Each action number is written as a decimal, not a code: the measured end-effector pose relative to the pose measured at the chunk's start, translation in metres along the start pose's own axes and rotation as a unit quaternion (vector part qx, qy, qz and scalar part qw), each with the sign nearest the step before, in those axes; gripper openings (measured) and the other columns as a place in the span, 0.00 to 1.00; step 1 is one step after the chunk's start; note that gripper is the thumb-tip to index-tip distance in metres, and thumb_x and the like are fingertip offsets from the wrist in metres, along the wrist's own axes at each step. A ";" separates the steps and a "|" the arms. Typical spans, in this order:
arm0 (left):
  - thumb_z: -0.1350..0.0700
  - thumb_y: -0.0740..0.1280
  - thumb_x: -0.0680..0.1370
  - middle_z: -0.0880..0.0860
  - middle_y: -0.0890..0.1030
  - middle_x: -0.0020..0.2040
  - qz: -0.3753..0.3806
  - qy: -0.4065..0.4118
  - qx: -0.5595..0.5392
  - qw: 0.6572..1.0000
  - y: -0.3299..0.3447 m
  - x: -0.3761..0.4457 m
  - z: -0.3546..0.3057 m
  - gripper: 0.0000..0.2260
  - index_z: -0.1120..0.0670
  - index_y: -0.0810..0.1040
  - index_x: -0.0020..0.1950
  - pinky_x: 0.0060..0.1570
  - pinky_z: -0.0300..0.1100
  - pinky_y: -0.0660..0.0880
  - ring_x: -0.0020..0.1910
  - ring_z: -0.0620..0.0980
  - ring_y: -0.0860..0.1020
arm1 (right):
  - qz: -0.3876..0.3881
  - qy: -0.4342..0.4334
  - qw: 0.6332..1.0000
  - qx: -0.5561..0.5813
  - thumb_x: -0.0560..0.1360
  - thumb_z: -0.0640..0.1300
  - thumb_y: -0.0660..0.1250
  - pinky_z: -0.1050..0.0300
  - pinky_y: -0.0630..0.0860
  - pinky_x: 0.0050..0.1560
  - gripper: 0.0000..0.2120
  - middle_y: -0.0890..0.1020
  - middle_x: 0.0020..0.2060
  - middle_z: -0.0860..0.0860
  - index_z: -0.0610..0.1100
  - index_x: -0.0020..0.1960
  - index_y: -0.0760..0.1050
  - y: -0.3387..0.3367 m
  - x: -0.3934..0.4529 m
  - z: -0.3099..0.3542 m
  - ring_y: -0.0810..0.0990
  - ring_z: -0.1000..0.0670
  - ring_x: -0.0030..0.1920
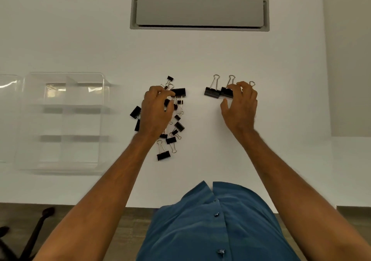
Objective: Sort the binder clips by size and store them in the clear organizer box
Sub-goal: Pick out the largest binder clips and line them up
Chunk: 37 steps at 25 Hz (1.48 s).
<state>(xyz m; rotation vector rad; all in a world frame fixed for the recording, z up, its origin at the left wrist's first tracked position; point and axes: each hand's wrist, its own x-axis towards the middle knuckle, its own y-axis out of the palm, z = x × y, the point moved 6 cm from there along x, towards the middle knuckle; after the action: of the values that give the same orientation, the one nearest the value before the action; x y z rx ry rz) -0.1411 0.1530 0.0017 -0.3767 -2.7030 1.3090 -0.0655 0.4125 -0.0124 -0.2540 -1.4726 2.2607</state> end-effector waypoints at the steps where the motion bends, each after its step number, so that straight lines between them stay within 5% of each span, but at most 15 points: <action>1: 0.55 0.66 0.79 0.48 0.73 0.58 -0.003 0.005 0.001 1.000 -0.003 0.001 0.001 0.11 0.50 0.80 0.61 0.58 0.42 0.71 0.58 0.46 0.71 | -0.002 0.013 1.000 -0.004 0.72 0.43 0.66 0.51 0.71 0.56 0.23 0.71 0.67 0.49 0.48 0.67 0.72 -0.001 -0.001 -0.006 0.69 0.44 0.63; 6: 0.55 0.68 0.79 0.51 0.76 0.58 0.051 0.081 -0.012 0.995 0.026 0.010 -0.028 0.13 0.53 0.79 0.62 0.58 0.42 0.72 0.58 0.49 0.71 | 0.017 0.055 0.997 0.056 0.71 0.43 0.67 0.64 0.64 0.60 0.25 0.72 0.64 0.47 0.45 0.68 0.70 -0.011 0.001 -0.051 0.69 0.44 0.62; 10: 0.52 0.71 0.77 0.54 0.75 0.62 0.133 0.169 0.047 0.975 0.080 0.034 -0.088 0.21 0.54 0.74 0.68 0.53 0.50 0.76 0.59 0.54 0.72 | 0.090 0.022 0.994 0.055 0.73 0.48 0.74 0.52 0.74 0.60 0.26 0.71 0.64 0.49 0.48 0.68 0.72 -0.008 0.009 -0.062 0.67 0.46 0.64; 15: 0.53 0.74 0.74 0.53 0.72 0.59 0.184 0.143 0.063 0.970 0.110 0.057 -0.087 0.21 0.52 0.76 0.66 0.51 0.51 0.77 0.58 0.53 0.70 | 0.097 -0.014 0.994 0.041 0.73 0.49 0.75 0.52 0.75 0.56 0.21 0.74 0.60 0.50 0.48 0.64 0.76 0.002 0.022 -0.054 0.68 0.47 0.61; 21: 0.50 0.74 0.73 0.53 0.73 0.53 0.128 0.112 0.023 0.985 0.119 0.057 -0.084 0.16 0.51 0.81 0.60 0.49 0.50 0.74 0.50 0.53 0.73 | 0.112 -0.048 0.992 0.045 0.76 0.44 0.72 0.54 0.71 0.59 0.15 0.75 0.59 0.48 0.46 0.62 0.79 0.006 0.035 -0.063 0.69 0.45 0.58; 30: 0.49 0.73 0.73 0.51 0.72 0.52 0.111 0.083 0.003 0.990 0.122 0.058 -0.083 0.14 0.47 0.82 0.58 0.51 0.49 0.71 0.50 0.51 0.72 | 0.130 -0.082 0.988 0.025 0.77 0.44 0.71 0.62 0.63 0.61 0.14 0.77 0.59 0.48 0.46 0.62 0.79 0.006 0.047 -0.063 0.71 0.45 0.60; 37: 0.50 0.75 0.73 0.53 0.72 0.53 0.111 0.086 -0.012 0.990 0.119 0.054 -0.086 0.17 0.49 0.81 0.61 0.51 0.52 0.73 0.50 0.52 0.72 | 0.136 -0.095 0.986 0.011 0.75 0.43 0.73 0.47 0.74 0.62 0.19 0.76 0.61 0.47 0.45 0.65 0.77 -0.002 0.044 -0.051 0.71 0.44 0.61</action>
<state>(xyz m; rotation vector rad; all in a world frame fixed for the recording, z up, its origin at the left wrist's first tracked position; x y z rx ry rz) -0.1547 0.3034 -0.0383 -0.7751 -2.5934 1.2310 -0.0854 0.4746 -0.0288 -0.2515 -1.5902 2.5789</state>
